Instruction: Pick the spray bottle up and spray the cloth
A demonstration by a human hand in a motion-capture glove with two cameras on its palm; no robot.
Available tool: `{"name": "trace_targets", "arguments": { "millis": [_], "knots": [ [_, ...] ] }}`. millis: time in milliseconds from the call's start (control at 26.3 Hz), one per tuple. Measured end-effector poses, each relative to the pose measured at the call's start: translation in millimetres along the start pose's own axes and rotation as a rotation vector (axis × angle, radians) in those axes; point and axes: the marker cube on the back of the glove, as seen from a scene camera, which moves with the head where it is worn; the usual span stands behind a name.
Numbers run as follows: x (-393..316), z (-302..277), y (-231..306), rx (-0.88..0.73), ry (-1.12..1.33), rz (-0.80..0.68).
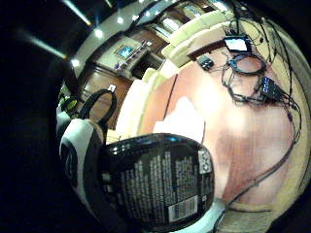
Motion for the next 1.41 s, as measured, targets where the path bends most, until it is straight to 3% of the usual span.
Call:
{"name": "trace_targets", "arguments": {
  "millis": [456,722,1026,1406],
  "knots": [
    [-89,6,-41,-0.342,0.165,0.102],
    [-103,18,-50,-0.578,0.318,0.297],
    [-68,61,-40,-0.873,0.570,0.645],
    [3,126,-28,-1.076,0.867,0.818]
  ]
}}
